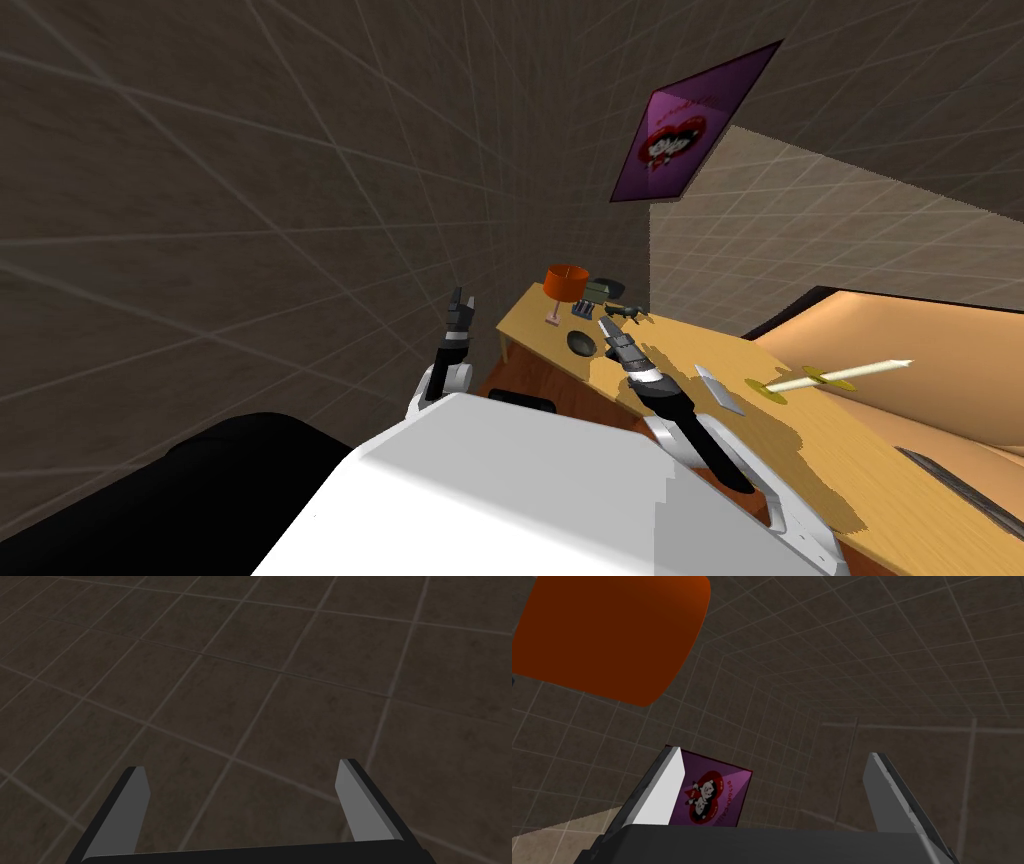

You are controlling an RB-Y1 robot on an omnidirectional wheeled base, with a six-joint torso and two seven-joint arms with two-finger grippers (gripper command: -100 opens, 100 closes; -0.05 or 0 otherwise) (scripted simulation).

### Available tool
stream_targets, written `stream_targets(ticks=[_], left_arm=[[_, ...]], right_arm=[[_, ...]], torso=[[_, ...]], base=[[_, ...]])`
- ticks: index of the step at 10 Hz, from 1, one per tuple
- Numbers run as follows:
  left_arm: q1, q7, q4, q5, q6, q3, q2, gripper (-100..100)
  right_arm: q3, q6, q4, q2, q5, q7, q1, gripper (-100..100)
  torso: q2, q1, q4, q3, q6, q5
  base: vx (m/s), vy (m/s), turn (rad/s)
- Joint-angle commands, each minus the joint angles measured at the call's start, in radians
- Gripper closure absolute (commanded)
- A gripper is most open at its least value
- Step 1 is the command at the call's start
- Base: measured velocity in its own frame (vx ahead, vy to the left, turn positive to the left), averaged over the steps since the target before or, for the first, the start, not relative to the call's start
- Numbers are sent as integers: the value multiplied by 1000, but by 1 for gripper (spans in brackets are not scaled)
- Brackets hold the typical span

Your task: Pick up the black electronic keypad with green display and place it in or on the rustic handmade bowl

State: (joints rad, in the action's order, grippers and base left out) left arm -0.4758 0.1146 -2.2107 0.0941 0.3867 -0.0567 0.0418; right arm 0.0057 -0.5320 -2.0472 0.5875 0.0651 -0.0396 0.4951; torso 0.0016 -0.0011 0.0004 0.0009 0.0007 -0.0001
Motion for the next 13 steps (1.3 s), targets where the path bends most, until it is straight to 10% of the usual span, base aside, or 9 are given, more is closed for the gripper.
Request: stream_targets(ticks=[1,4,13], left_arm=[[0,0,0,0,0,0,0,0],[0,0,0,0,0,0,0,0],[0,0,0,0,0,0,0,0]], right_arm=[[0,0,0,0,0,0,0,-100],[0,0,0,0,0,0,0,-100],[2,68,186,244,134,-10,64,-100]], torso=[[0,0,0,0,0,0],[-1,1,0,0,0,0],[1,-7,0,1,-1,-1]], base=[[0,0,0],[3,4,12],[-30,-76,260]])
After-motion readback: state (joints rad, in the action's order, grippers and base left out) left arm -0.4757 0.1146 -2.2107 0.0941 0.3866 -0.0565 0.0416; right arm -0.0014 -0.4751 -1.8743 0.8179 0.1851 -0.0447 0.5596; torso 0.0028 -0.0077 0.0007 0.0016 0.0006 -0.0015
